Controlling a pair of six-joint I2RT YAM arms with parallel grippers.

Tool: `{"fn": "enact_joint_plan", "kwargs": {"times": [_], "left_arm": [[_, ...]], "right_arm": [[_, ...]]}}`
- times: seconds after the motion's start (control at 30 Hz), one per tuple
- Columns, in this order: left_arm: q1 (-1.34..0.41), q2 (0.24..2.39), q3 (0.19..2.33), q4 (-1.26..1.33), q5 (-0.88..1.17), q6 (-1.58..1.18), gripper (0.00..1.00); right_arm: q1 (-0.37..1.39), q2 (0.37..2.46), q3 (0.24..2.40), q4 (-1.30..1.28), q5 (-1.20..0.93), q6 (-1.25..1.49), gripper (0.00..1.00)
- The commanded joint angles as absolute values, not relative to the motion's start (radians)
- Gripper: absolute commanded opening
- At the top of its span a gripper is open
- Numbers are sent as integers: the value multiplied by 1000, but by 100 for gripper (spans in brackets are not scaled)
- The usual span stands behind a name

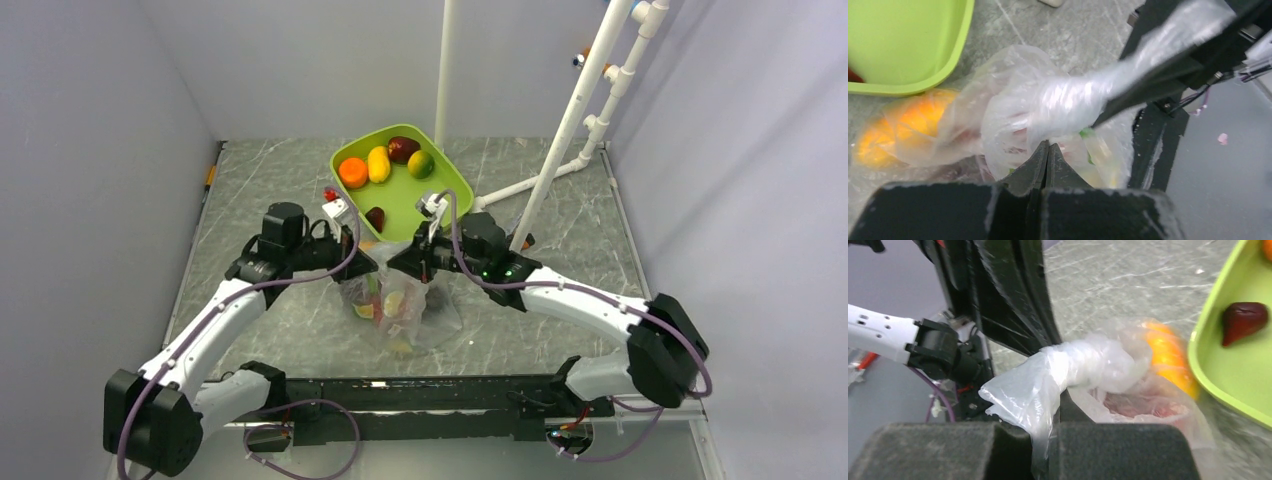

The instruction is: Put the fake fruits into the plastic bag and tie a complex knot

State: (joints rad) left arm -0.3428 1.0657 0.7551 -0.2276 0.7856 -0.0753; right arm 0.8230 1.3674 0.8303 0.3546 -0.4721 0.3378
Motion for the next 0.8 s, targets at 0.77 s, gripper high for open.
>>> {"fn": "enact_joint_plan", "kwargs": {"times": [0.77], "left_arm": [[-399, 1396, 612, 572, 966, -856, 0]], "right_arm": [[935, 1213, 813, 220, -529, 9, 17]]}}
